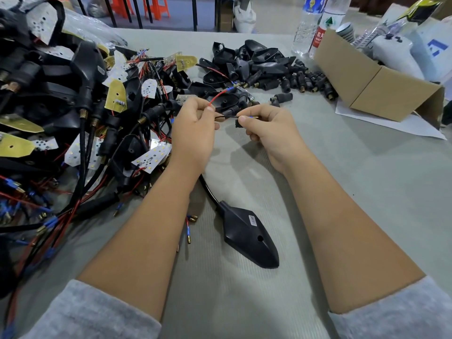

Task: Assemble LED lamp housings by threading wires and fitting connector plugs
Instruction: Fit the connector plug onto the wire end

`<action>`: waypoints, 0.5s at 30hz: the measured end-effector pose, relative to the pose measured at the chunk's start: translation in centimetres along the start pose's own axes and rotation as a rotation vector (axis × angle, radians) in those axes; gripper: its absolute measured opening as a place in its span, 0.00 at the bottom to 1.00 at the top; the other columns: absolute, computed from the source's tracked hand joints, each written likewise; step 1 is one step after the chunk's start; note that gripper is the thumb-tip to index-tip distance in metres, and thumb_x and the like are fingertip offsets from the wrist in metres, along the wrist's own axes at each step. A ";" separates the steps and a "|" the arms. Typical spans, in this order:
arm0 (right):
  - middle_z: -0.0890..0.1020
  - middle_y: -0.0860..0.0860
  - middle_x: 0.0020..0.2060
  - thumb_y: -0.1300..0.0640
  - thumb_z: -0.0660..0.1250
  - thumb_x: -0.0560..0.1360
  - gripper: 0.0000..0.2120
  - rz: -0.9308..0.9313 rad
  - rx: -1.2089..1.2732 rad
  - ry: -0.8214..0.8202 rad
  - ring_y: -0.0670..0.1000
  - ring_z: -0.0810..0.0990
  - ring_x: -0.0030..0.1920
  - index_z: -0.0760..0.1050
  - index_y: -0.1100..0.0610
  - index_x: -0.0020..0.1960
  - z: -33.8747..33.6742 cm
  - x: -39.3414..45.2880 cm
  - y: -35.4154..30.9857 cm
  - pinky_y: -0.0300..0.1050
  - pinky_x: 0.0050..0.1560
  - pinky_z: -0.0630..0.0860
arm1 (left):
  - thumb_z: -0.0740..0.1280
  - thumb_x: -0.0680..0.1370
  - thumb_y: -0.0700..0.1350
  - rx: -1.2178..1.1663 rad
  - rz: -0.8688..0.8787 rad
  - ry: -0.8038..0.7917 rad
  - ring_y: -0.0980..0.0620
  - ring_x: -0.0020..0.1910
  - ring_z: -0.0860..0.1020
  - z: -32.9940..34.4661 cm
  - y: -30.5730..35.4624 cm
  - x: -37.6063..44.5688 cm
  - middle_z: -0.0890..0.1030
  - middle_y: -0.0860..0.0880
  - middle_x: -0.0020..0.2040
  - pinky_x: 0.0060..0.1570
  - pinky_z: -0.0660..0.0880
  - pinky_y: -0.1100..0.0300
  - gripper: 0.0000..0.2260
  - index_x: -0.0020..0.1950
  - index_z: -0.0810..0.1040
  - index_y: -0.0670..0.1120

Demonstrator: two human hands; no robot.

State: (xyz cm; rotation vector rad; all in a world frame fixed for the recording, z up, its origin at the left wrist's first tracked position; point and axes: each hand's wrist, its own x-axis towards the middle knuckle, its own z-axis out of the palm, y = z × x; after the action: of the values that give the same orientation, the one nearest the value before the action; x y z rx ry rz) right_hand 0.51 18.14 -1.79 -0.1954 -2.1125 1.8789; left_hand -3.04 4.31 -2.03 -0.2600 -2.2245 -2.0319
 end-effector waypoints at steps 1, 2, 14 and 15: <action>0.78 0.48 0.30 0.65 0.70 0.74 0.08 -0.006 -0.015 -0.003 0.45 0.71 0.32 0.81 0.53 0.40 0.0 0.0 0.0 0.33 0.32 0.68 | 0.62 0.80 0.41 0.006 0.014 -0.012 0.55 0.38 0.77 0.0 0.0 -0.1 0.82 0.46 0.44 0.43 0.74 0.60 0.07 0.44 0.72 0.51; 0.78 0.46 0.28 0.65 0.71 0.74 0.08 -0.011 -0.023 -0.003 0.45 0.71 0.31 0.81 0.53 0.39 0.0 0.0 0.1 0.33 0.32 0.68 | 0.65 0.79 0.41 0.023 0.035 -0.033 0.56 0.37 0.75 0.0 0.0 -0.1 0.81 0.48 0.41 0.41 0.73 0.62 0.07 0.43 0.73 0.51; 0.79 0.55 0.35 0.73 0.68 0.72 0.10 0.103 0.465 0.109 0.49 0.73 0.32 0.76 0.61 0.48 -0.4 0.7 0.1 0.36 0.31 0.70 | 0.71 0.77 0.43 -0.067 0.021 -0.014 0.54 0.35 0.68 -0.5 0.3 0.0 0.73 0.52 0.33 0.39 0.68 0.60 0.09 0.36 0.79 0.50; 0.78 0.54 0.33 0.73 0.68 0.73 0.08 0.115 0.545 0.117 0.47 0.72 0.29 0.76 0.62 0.47 -0.5 0.8 0.1 0.35 0.28 0.69 | 0.71 0.76 0.43 -0.077 0.014 -0.010 0.56 0.34 0.68 -0.5 0.3 0.0 0.73 0.54 0.31 0.39 0.68 0.62 0.10 0.35 0.79 0.51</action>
State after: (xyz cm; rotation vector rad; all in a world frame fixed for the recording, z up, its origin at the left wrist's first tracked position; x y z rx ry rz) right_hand -0.08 18.86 -1.72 -0.2948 -1.4715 2.3616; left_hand -2.98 3.85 -1.66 -0.2932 -2.1467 -2.1170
